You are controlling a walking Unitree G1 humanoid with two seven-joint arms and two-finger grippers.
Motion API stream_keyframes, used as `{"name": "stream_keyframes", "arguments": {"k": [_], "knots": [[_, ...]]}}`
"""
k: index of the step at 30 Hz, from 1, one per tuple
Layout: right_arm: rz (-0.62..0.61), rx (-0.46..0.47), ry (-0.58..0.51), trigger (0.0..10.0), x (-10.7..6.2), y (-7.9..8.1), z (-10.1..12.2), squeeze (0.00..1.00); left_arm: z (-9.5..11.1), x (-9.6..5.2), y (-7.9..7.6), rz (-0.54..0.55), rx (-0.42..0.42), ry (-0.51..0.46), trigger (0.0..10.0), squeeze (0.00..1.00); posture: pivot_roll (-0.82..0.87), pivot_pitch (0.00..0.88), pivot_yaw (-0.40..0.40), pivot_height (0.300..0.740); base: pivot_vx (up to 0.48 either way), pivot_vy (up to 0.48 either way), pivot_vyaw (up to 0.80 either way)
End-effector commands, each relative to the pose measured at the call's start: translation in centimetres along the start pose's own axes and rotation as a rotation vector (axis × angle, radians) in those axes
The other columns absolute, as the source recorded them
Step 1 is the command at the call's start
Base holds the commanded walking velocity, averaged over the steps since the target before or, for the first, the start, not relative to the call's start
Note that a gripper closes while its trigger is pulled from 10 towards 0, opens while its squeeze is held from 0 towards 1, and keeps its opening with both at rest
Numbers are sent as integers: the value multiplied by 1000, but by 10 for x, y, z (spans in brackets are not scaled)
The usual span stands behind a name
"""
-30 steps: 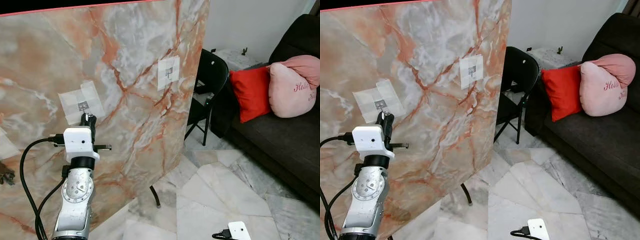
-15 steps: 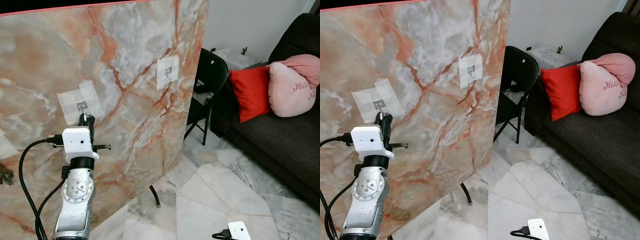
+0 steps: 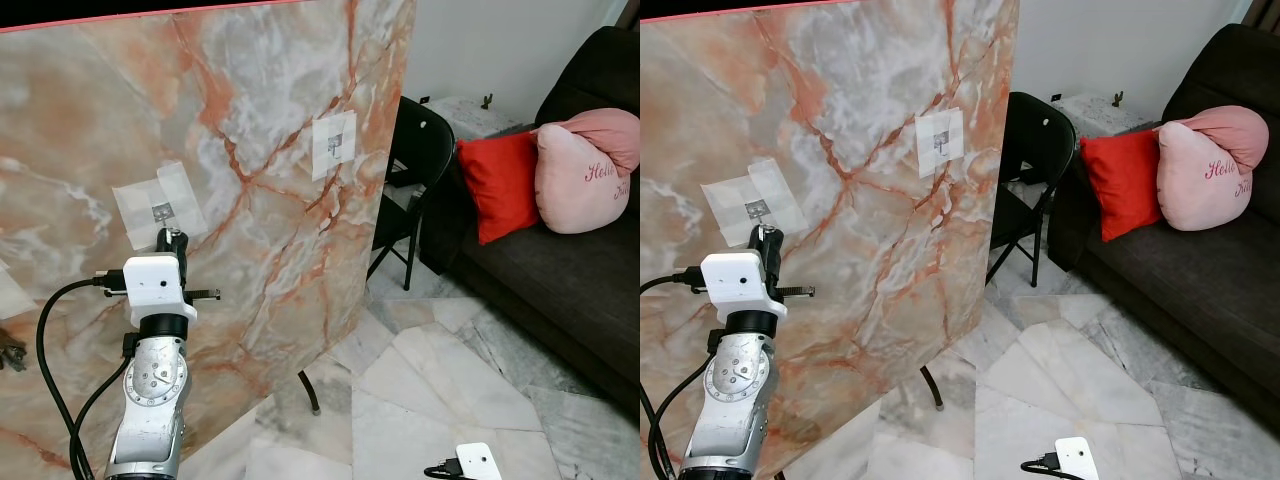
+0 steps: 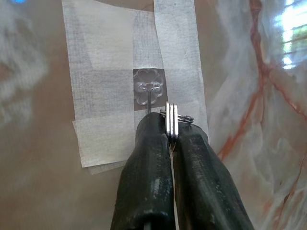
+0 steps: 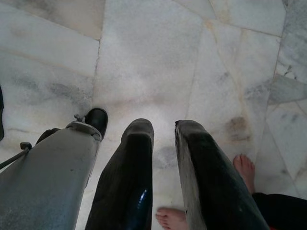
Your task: Hang keys on a hook
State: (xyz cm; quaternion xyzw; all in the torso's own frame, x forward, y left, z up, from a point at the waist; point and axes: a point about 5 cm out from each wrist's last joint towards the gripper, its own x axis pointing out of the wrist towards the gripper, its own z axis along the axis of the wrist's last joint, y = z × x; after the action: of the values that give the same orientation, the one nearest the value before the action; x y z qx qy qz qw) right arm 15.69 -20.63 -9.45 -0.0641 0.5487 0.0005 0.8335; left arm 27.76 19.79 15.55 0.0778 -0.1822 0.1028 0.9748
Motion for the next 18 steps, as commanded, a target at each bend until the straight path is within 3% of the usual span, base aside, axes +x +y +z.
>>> {"name": "stream_keyframes", "arguments": {"k": [1,9,18], "knots": [[-9,-1,-16,10000,0,-3,5,0,-9,-6,8,50,9,57,10000,0,128,0,-110,740,0,0,0],[-10,0,-17,10000,0,-3,5,0,2,-9,13,74,-44,-15,10000,0,128,0,-110,740,0,0,0],[-9,2,-18,10000,0,-3,5,0,1,-10,12,62,-37,-7,10000,0,128,0,-110,740,0,0,0]]}}
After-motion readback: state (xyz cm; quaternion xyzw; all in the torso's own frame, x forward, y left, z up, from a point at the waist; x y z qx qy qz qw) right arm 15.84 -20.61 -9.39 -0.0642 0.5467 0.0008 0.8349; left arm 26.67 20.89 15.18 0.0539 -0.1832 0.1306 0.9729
